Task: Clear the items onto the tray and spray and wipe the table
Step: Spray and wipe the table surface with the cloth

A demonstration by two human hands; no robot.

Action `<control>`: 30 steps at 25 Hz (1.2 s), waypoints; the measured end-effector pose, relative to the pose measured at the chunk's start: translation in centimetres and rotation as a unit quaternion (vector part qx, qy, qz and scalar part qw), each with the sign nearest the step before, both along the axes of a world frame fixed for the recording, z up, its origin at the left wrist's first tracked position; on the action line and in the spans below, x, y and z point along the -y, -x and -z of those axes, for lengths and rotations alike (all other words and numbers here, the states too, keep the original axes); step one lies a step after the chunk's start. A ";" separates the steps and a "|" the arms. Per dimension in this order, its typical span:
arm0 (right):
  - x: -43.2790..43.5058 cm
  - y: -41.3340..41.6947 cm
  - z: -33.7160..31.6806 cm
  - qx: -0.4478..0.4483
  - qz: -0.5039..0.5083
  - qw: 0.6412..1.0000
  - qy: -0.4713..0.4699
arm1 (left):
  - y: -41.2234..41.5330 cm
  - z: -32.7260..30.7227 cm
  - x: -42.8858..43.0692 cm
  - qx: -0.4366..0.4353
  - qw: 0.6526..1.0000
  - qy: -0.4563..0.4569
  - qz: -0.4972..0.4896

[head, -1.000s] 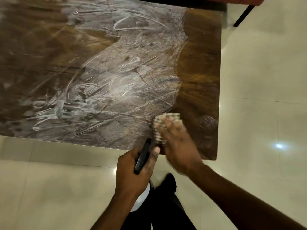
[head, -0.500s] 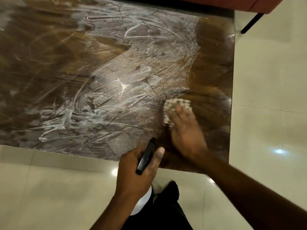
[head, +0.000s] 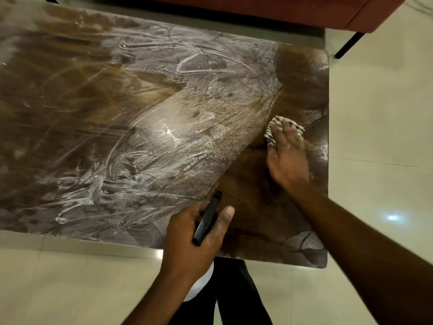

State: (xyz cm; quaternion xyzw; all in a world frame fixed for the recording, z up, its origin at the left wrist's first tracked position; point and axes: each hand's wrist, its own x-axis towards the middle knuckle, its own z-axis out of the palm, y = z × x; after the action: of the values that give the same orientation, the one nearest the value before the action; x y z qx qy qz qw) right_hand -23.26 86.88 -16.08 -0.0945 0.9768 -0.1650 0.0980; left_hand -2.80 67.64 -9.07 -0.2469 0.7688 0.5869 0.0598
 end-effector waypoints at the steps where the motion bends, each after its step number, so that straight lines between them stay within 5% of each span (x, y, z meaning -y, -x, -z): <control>1: 1.6 -1.1 0.5 -0.004 -0.009 1.000 0.000 | 0.6 0.1 0.2 -0.003 1.000 0.011 -0.003; 4: 4.5 -7.8 1.4 0.021 -0.228 0.973 0.018 | 2.2 0.2 0.3 0.011 0.999 0.028 -0.024; 8: 1.1 -6.5 1.8 0.007 -0.551 0.833 0.036 | 4.5 -0.1 1.0 0.004 0.999 -0.014 -0.034; 10: -0.8 -1.8 1.5 -0.004 -0.498 0.867 -0.015 | 5.6 -0.4 1.3 0.013 0.999 -0.018 -0.029; 13: -1.9 5.1 0.5 -0.017 -0.199 0.980 -0.026 | 7.3 -0.8 1.2 0.019 0.999 0.000 -0.026; 16: 2.2 7.0 0.3 -0.006 0.027 1.000 0.007 | 9.4 -0.6 0.8 0.012 0.999 0.018 -0.026; 17: 4.0 6.0 0.5 0.003 0.021 1.000 0.014 | 10.1 -0.4 0.6 0.013 0.999 0.023 -0.027; 19: 6.3 2.6 0.6 0.032 -0.150 0.988 0.030 | 11.6 -0.1 0.2 0.010 0.999 0.010 -0.037; 21: 5.6 0.3 0.6 0.057 -0.382 0.921 0.046 | 12.8 -0.2 -0.1 -0.001 0.999 -0.007 -0.039; 23: 2.6 3.3 1.0 -0.017 -0.526 0.848 0.054 | 14.1 -0.2 -0.1 -0.028 0.999 0.008 -0.024; 25: -0.3 8.0 1.2 -0.023 -0.490 0.871 0.005 | 15.4 0.0 -0.2 -0.033 0.999 0.030 -0.017; 28: -2.9 14.8 0.8 -0.013 -0.195 0.980 -0.019 | 17.1 0.4 -0.2 -0.025 0.998 0.054 -0.025; 30: -1.5 17.1 0.6 -0.013 -0.026 1.000 -0.001 | 18.1 0.6 -0.2 -0.013 0.999 0.034 -0.034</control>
State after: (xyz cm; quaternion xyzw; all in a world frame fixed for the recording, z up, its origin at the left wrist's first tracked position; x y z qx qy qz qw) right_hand -40.34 88.36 -16.72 -0.1216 0.9755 -0.1599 0.0893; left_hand -20.92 67.88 -9.65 -0.2671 0.7800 0.5654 0.0217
